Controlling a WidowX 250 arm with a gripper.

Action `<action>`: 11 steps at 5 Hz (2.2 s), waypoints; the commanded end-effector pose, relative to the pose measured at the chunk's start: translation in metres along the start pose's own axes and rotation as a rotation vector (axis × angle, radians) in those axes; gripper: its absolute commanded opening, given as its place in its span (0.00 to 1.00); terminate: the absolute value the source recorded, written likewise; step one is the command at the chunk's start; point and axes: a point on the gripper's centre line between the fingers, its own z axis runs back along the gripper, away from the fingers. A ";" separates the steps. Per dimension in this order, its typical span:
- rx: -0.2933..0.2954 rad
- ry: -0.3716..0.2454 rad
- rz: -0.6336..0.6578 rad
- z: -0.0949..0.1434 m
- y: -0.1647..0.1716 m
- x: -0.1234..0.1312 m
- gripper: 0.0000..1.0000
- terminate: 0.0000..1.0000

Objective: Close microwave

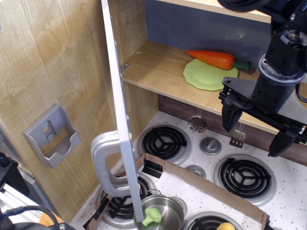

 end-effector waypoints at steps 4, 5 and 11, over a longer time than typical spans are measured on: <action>0.171 0.022 -0.017 0.089 0.042 -0.042 1.00 0.00; 0.174 0.066 -0.014 0.115 0.065 -0.058 1.00 0.00; 0.238 0.142 -0.082 0.100 0.170 -0.117 1.00 0.00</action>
